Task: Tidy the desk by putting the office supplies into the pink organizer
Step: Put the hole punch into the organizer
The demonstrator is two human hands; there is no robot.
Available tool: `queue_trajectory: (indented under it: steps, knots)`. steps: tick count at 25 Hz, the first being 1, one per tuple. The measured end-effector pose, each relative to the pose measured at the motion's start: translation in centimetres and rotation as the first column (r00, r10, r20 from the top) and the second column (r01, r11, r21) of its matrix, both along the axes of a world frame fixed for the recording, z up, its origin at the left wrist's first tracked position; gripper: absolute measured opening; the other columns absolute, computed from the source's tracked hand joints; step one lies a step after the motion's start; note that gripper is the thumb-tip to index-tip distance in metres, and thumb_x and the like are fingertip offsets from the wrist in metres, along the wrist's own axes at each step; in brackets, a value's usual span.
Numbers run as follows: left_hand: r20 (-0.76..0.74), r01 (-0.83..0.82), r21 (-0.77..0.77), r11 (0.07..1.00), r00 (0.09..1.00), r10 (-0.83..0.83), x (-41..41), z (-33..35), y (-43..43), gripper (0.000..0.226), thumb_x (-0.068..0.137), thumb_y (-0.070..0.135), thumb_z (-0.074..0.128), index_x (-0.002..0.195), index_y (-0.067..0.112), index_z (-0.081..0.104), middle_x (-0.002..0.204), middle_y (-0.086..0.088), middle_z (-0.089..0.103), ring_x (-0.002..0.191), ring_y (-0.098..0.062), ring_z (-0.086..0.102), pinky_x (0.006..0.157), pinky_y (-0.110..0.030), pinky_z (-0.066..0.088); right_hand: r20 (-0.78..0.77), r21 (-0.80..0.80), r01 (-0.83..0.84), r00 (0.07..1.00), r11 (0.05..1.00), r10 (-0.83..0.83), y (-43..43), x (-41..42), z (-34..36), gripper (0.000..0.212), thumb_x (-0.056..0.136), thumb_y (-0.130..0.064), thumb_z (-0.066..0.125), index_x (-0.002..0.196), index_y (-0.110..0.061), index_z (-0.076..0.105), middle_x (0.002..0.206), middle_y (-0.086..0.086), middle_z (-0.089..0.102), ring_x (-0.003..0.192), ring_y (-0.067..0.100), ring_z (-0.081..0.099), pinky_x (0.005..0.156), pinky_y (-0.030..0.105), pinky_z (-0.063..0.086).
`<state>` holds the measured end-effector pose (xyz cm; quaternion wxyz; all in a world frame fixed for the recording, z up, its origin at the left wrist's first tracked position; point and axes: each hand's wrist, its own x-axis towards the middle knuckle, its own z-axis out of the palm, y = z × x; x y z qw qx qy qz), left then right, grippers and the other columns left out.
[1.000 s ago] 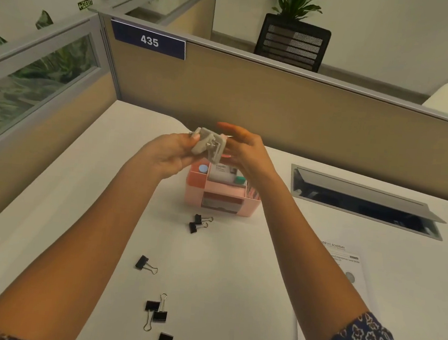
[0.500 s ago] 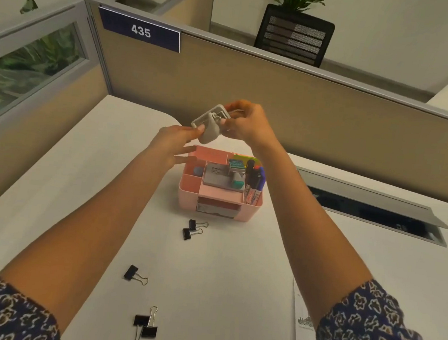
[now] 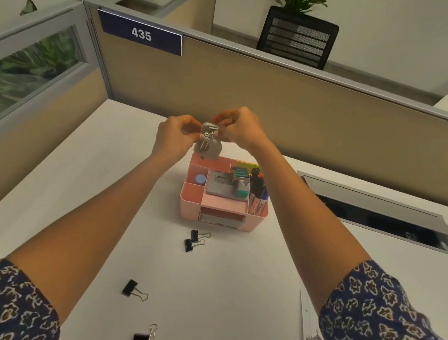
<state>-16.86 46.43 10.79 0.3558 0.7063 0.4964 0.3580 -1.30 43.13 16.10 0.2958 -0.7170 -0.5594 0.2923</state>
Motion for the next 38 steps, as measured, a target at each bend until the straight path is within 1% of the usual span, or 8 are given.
queue_trajectory:
  steps: [3,6,10,15,19,23,29,38]
  knots:
    - [0.022,-0.014,-0.024,1.000,1.000,0.015,0.1,-0.4,0.5,0.012,0.078,0.021,0.073,0.083,0.027,0.064,0.077,0.010,0.065,0.076,-0.010,0.065,0.080,-0.038,0.057,0.132,-0.021,-0.049,0.990,0.999,0.051,0.7,-0.3,0.8,0.028,0.082,0.002,0.066,0.104,-0.013,0.073,0.096,0.010,0.071,0.081,0.022,0.067,0.068,0.031,0.060]
    - [-0.042,0.001,-0.026,1.000,0.999,-0.002,0.2,-1.1,0.3,0.011,0.078,0.024,0.074,0.083,0.025,0.064,0.078,0.009,0.065,0.074,-0.013,0.064,0.080,-0.037,0.056,0.239,-0.070,-0.105,0.964,0.992,0.119,0.7,-0.3,0.7,0.032,0.083,0.002,0.064,0.110,-0.013,0.071,0.100,0.009,0.068,0.078,0.020,0.060,0.052,0.018,0.046]
    - [-0.085,-0.040,-0.016,0.999,0.996,0.038,0.7,-2.0,-0.3,0.011,0.080,0.026,0.071,0.085,0.023,0.062,0.086,0.002,0.067,0.077,-0.017,0.061,0.080,-0.032,0.050,0.316,-0.046,-0.114,0.941,0.992,0.123,0.6,-0.7,0.1,0.028,0.086,-0.002,0.064,0.110,-0.013,0.071,0.106,0.009,0.069,0.085,0.018,0.058,0.063,0.019,0.043]
    - [0.037,-0.110,-0.124,0.986,0.993,0.115,0.6,-2.8,-0.9,0.014,0.080,0.025,0.071,0.086,0.023,0.059,0.086,0.005,0.066,0.082,-0.017,0.061,0.076,-0.030,0.048,0.190,0.002,-0.116,0.975,0.993,0.114,0.8,-0.3,0.1,0.032,0.085,-0.005,0.061,0.116,-0.012,0.067,0.107,0.008,0.069,0.085,0.015,0.060,0.052,0.007,0.044]
    - [0.273,-0.131,-0.322,0.937,0.935,0.225,0.0,-3.2,-1.0,0.022,0.079,0.023,0.073,0.096,0.019,0.059,0.093,0.002,0.068,0.090,-0.020,0.067,0.081,-0.035,0.056,0.080,-0.086,-0.174,0.980,0.981,0.181,0.1,0.6,-0.6,0.035,0.085,-0.022,0.068,0.118,-0.009,0.065,0.112,0.008,0.068,0.096,0.020,0.062,0.072,0.026,0.052]
    - [0.348,-0.063,-0.423,0.904,0.910,0.226,0.2,-3.0,-1.8,0.031,0.080,0.018,0.072,0.106,0.013,0.056,0.099,-0.002,0.066,0.090,-0.018,0.067,0.078,-0.029,0.055,0.124,-0.073,-0.156,0.978,0.985,0.165,-0.3,0.8,-0.9,0.029,0.085,-0.016,0.070,0.113,-0.009,0.067,0.095,0.003,0.065,0.077,0.014,0.056,0.055,0.016,0.039]
    - [0.131,-0.039,-0.317,0.948,0.988,0.084,-0.4,-2.8,-1.2,0.033,0.080,0.018,0.071,0.111,0.017,0.058,0.097,0.004,0.064,0.093,-0.017,0.061,0.081,-0.030,0.050,0.376,-0.159,-0.222,0.888,0.962,0.267,-0.6,1.6,-0.4,0.025,0.085,-0.019,0.069,0.110,-0.016,0.067,0.117,0.008,0.063,0.099,0.022,0.056,0.077,0.025,0.040]
    - [-0.187,0.056,-0.099,0.994,0.980,-0.073,-0.5,-3.3,-1.3,0.036,0.085,0.024,0.067,0.118,0.014,0.062,0.109,-0.008,0.068,0.088,-0.018,0.059,0.083,-0.032,0.048,0.589,-0.179,-0.283,0.736,0.942,0.334,-0.8,0.7,-2.3,0.047,0.081,-0.018,0.074,0.124,-0.011,0.057,0.119,0.009,0.058,0.096,0.018,0.048,0.071,0.025,0.038]
